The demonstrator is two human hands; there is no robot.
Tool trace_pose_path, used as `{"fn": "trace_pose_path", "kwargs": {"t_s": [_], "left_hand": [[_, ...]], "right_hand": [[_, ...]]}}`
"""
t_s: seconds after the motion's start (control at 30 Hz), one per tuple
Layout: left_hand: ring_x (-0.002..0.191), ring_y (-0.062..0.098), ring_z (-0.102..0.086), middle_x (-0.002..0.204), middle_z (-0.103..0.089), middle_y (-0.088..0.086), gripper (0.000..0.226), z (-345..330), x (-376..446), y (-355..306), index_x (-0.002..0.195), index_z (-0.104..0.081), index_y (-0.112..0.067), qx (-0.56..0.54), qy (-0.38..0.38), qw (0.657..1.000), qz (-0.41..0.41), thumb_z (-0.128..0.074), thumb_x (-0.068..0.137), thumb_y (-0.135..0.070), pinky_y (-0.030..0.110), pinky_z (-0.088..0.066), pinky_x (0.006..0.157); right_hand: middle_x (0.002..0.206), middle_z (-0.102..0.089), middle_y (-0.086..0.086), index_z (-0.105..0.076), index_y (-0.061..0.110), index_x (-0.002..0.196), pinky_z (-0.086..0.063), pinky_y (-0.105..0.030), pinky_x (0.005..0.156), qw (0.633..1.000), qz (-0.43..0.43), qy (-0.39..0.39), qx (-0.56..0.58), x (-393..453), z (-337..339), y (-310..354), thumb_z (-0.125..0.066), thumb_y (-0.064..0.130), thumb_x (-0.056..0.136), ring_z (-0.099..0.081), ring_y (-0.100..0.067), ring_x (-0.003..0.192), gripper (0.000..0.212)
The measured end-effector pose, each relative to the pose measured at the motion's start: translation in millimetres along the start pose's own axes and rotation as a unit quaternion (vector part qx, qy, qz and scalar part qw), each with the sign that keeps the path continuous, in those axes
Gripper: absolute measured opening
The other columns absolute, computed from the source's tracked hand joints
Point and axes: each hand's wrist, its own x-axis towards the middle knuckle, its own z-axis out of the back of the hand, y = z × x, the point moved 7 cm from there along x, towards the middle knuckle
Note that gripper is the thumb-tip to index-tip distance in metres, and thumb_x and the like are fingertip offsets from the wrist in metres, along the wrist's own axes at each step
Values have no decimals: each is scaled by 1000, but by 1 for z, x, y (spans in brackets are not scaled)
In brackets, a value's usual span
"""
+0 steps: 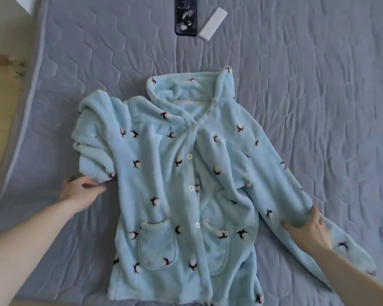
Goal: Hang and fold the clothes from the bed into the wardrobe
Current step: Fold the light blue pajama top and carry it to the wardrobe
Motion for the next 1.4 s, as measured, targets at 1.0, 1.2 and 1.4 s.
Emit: {"fn": "trace_pose_path", "kwargs": {"t_s": [1.0,1.2,1.4], "left_hand": [[94,23,-62,100,-61,0,16,138,-71,-24,84,-67,-16,-131,-305,912,-242,-78,85,-27,37,-49,85],[70,14,-45,78,-41,-7,33,125,-205,-105,75,-40,-20,-169,-220,820,-500,-69,77,-6,24,-35,65],[61,-2,-51,84,-52,-26,29,0,-276,-79,97,-39,-40,-110,-7,890,-442,-66,88,-31,11,-31,54]], "right_hand": [[56,-63,-2,-62,16,67,-39,-29,48,988,113,-49,89,-58,6,19,-73,45,88,-59,-23,56,37],[88,-64,0,-56,21,98,-44,-28,54,967,139,-18,211,-90,21,42,-72,37,91,-60,-16,73,23],[105,-67,10,-52,44,122,-51,-31,64,925,142,33,352,-134,31,55,-72,31,92,-65,-9,86,38]]}}
